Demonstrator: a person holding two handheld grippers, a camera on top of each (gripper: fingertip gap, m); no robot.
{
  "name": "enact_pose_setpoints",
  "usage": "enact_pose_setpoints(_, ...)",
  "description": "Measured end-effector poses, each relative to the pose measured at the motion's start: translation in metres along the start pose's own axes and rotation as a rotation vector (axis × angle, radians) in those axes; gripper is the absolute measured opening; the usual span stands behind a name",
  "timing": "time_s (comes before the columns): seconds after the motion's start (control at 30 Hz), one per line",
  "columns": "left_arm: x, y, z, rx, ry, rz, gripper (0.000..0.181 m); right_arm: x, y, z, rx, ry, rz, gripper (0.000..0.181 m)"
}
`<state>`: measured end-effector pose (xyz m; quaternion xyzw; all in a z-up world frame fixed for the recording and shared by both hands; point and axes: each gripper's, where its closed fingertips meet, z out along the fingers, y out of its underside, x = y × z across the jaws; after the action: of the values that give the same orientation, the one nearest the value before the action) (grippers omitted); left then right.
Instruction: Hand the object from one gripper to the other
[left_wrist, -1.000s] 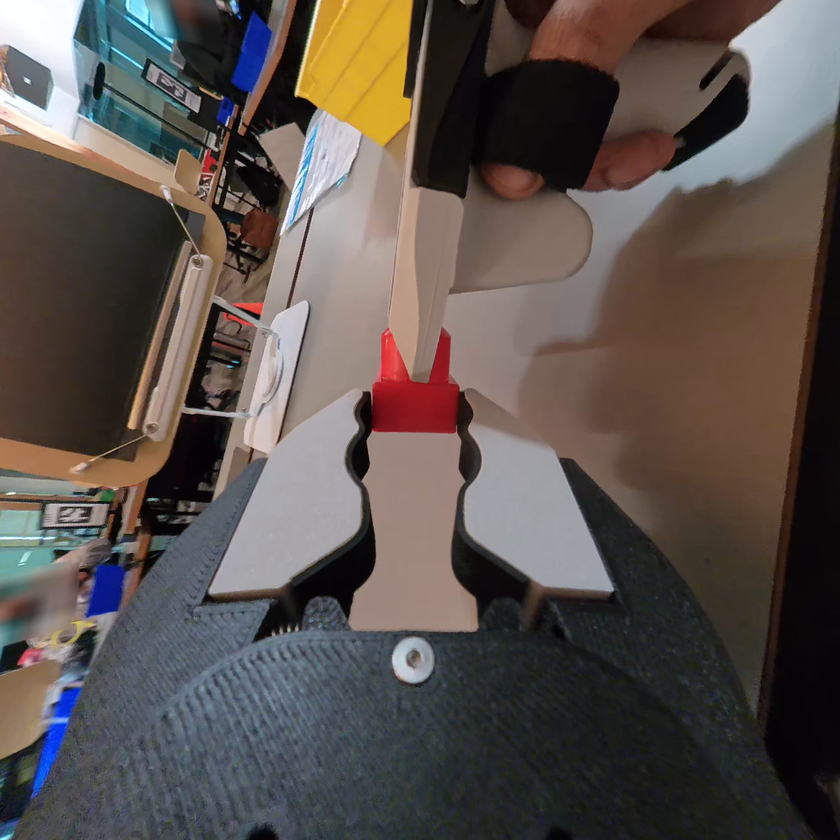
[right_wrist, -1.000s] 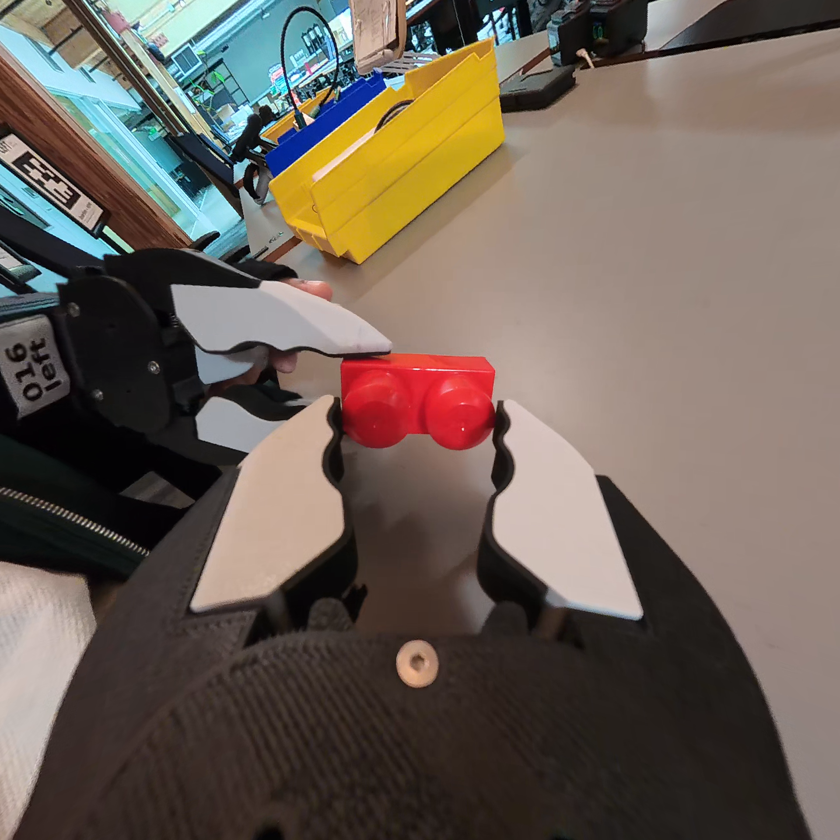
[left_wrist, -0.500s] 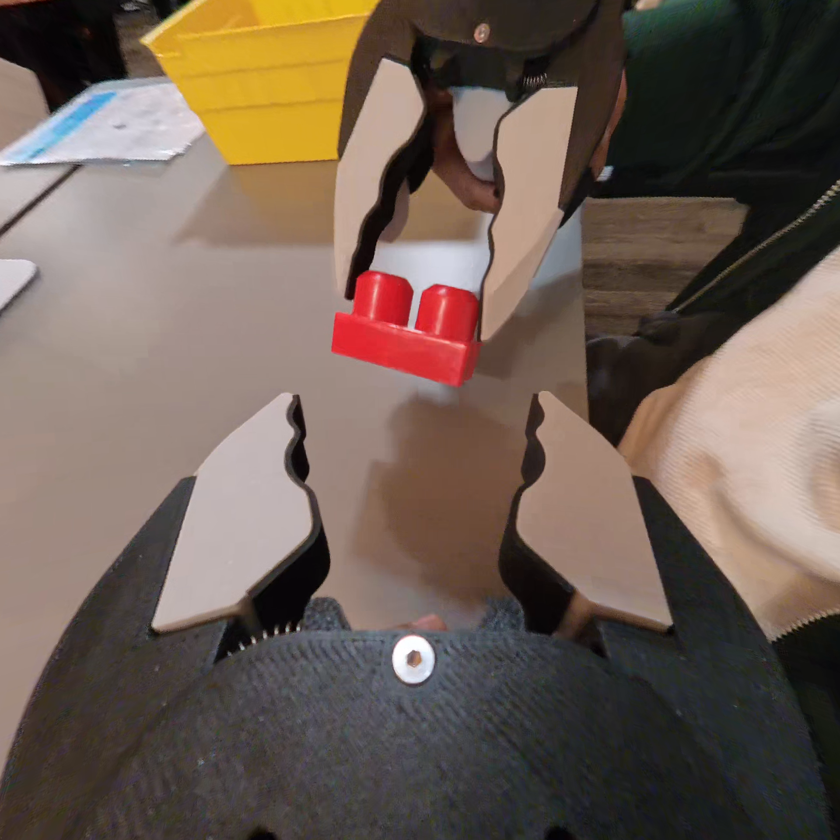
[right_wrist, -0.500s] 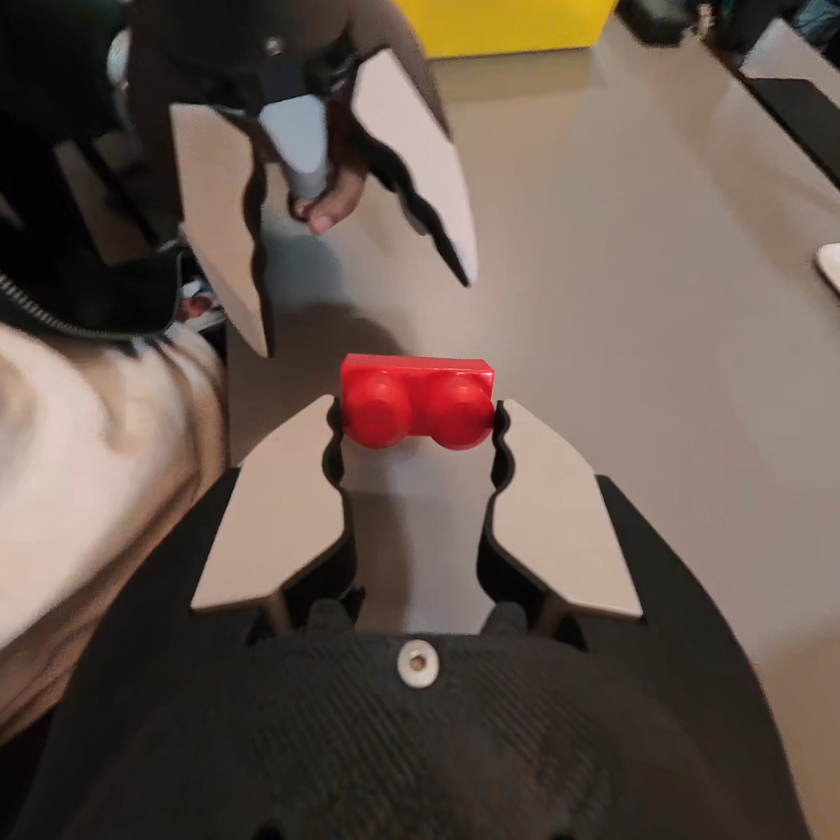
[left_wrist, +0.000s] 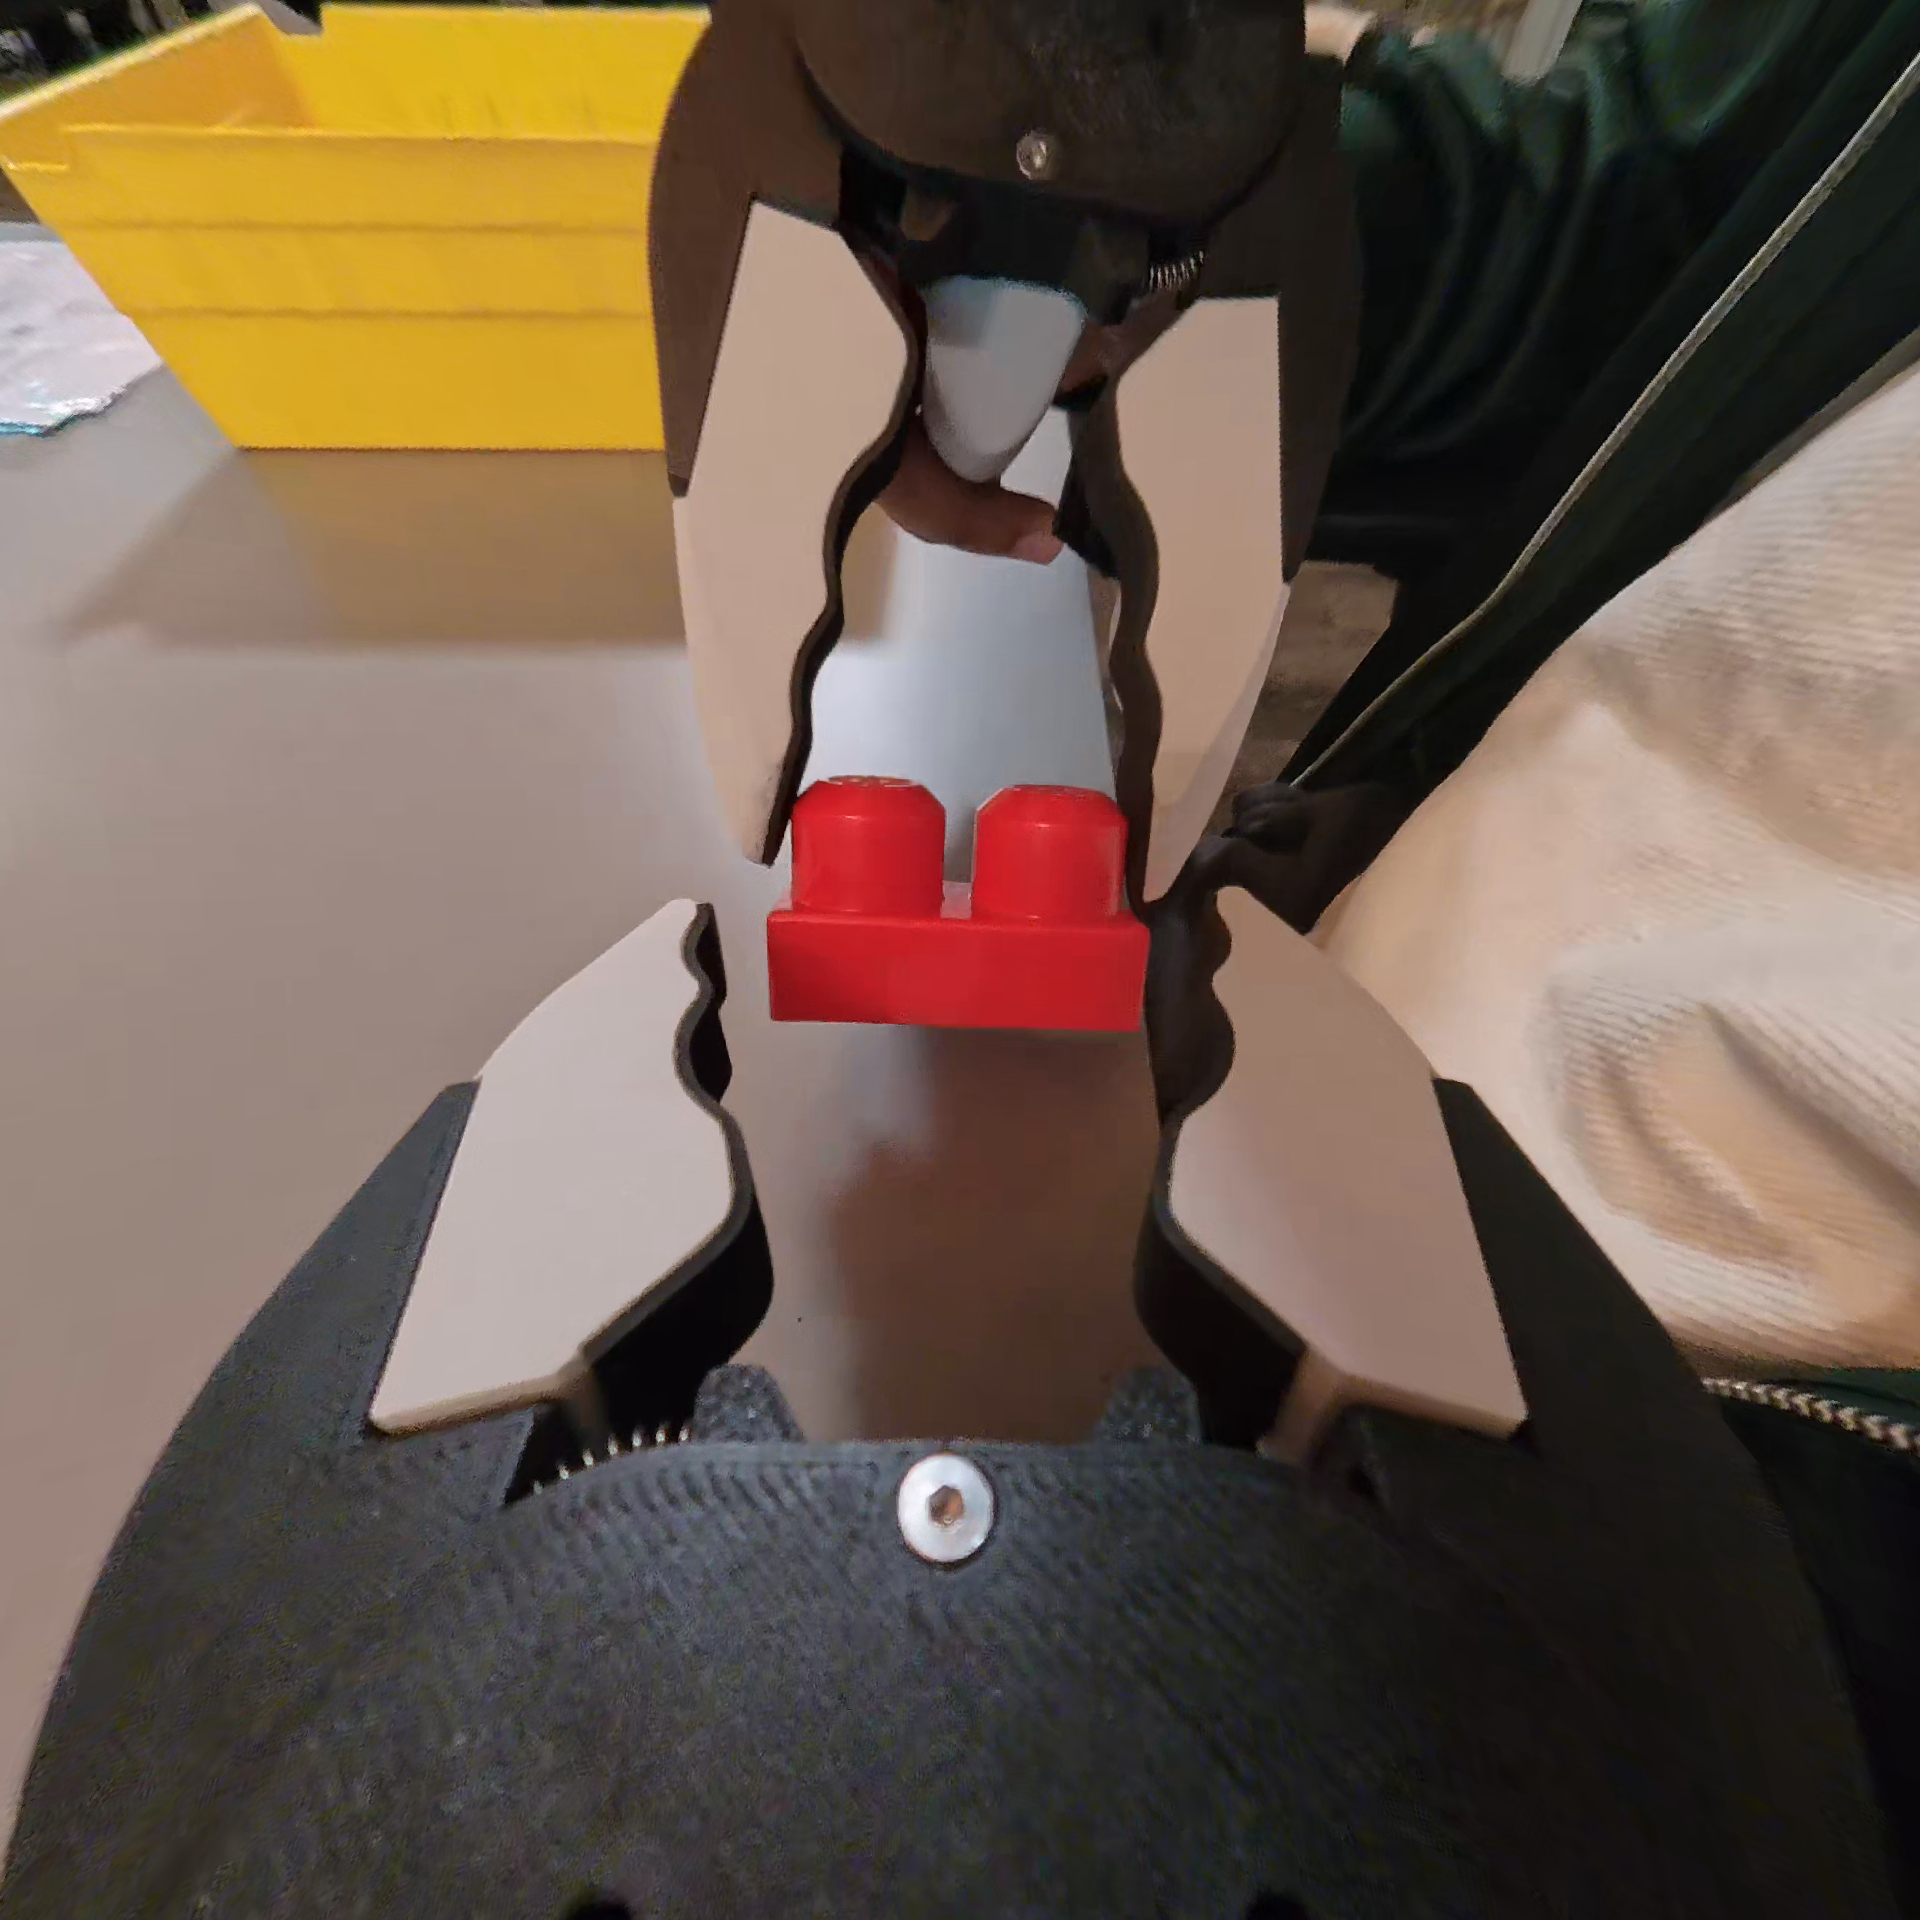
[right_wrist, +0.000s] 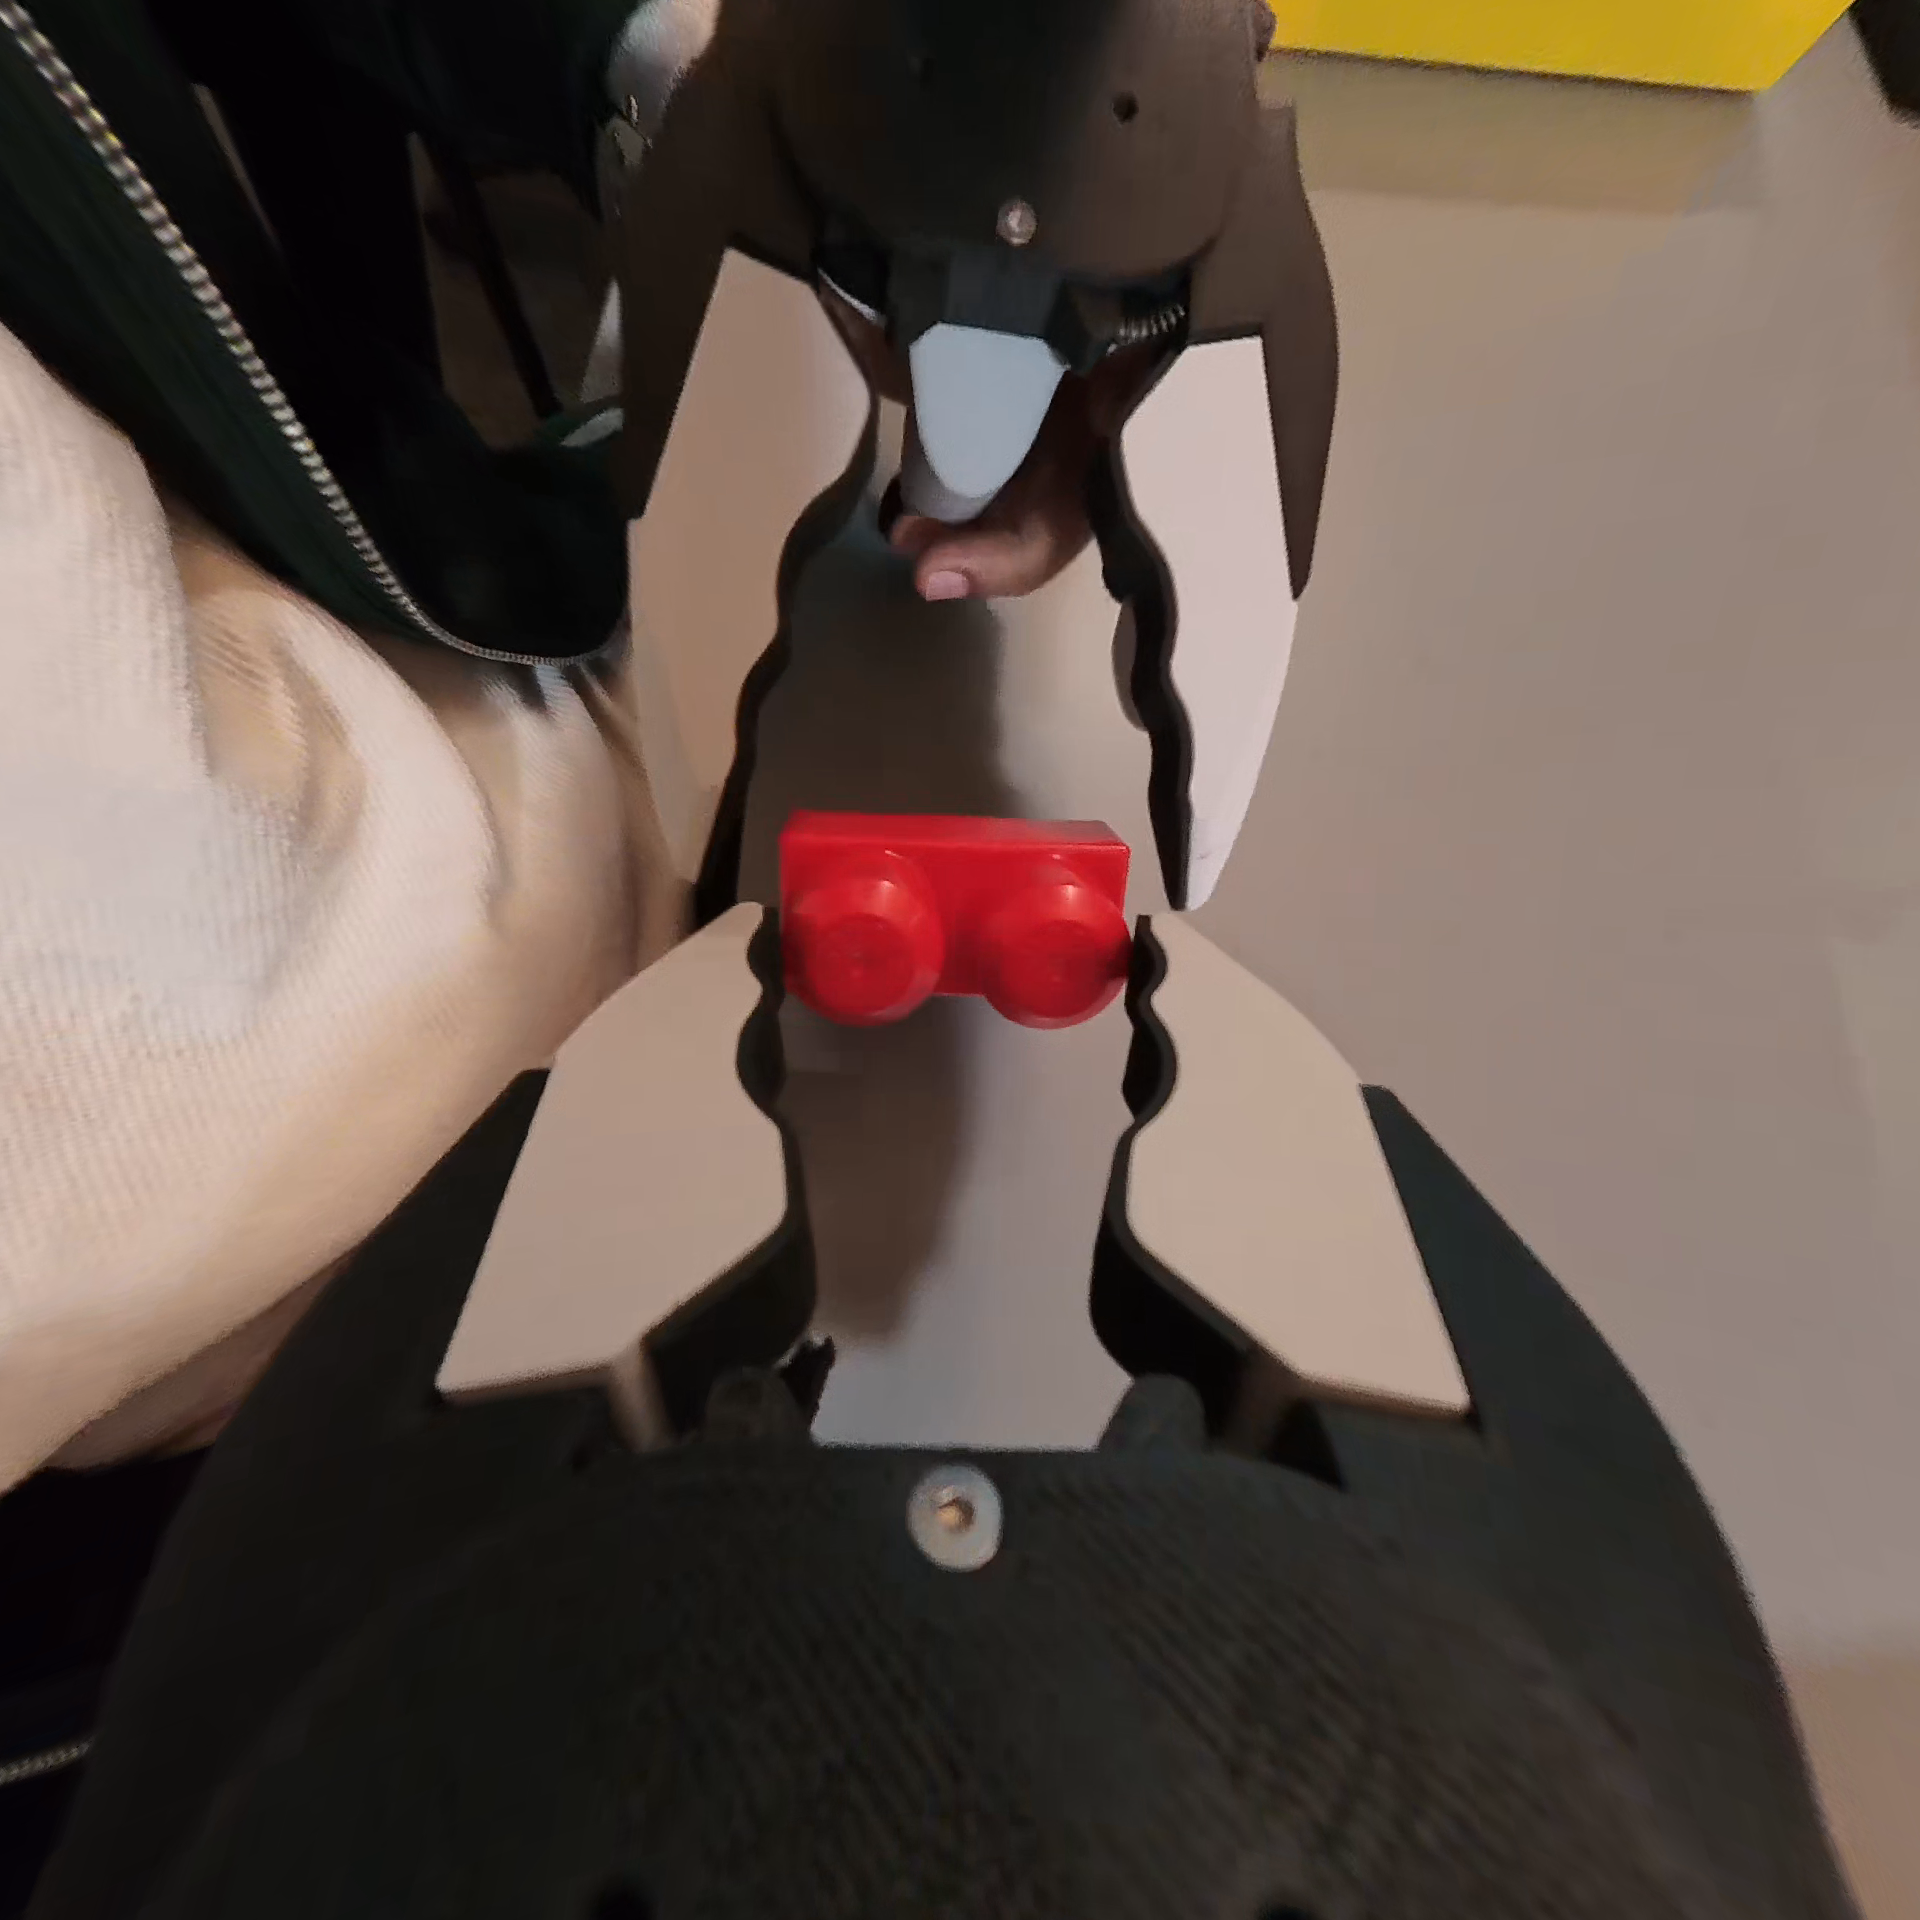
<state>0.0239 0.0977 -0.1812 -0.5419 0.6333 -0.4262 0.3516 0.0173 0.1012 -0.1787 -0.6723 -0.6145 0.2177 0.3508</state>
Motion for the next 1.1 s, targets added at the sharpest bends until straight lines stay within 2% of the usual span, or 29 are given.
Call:
enact_pose_setpoints(0.03,0.001,-0.003,-0.001,0.022,0.012,-0.016,0.087,-0.001,-0.003,-0.001,0.013,-0.006,0.005,0.064)
enact_pose_setpoints(0.13,0.004,-0.008,-0.003,0.061,0.047,-0.051,0.089,-0.001,-0.009,-0.005,0.032,-0.004,0.018,0.064)
enact_pose_setpoints(0.27,0.009,-0.003,0.002,0.018,0.040,0.001,0.089,-0.001,-0.012,-0.007,0.030,0.000,0.032,0.064)
enact_pose_setpoints(0.53,0.008,0.004,0.007,-0.050,-0.010,0.071,0.077,-0.007,-0.013,-0.005,-0.001,-0.016,0.029,0.064)
enact_pose_setpoints(0.7,-0.001,-0.004,0.000,-0.018,-0.076,0.097,0.076,0.003,-0.022,-0.009,0.069,0.050,-0.011,0.065)
enact_pose_setpoints(0.8,-0.015,-0.013,-0.011,0.041,-0.142,0.079,0.076,0.028,-0.027,-0.016,0.133,0.219,-0.034,0.098)
enact_pose_setpoints(0.87,-0.027,-0.021,-0.023,0.111,-0.174,0.031,0.076,0.041,-0.026,-0.021,0.169,0.282,-0.005,0.107)
enact_pose_setpoints(0.93,-0.038,-0.030,-0.036,0.207,-0.188,-0.036,0.076,0.051,-0.027,-0.026,0.241,0.312,0.056,0.109)
enact_pose_setpoints(1.1,-0.054,-0.040,-0.060,0.366,-0.191,-0.136,0.075,0.056,-0.025,-0.021,0.434,0.234,0.203,0.100)
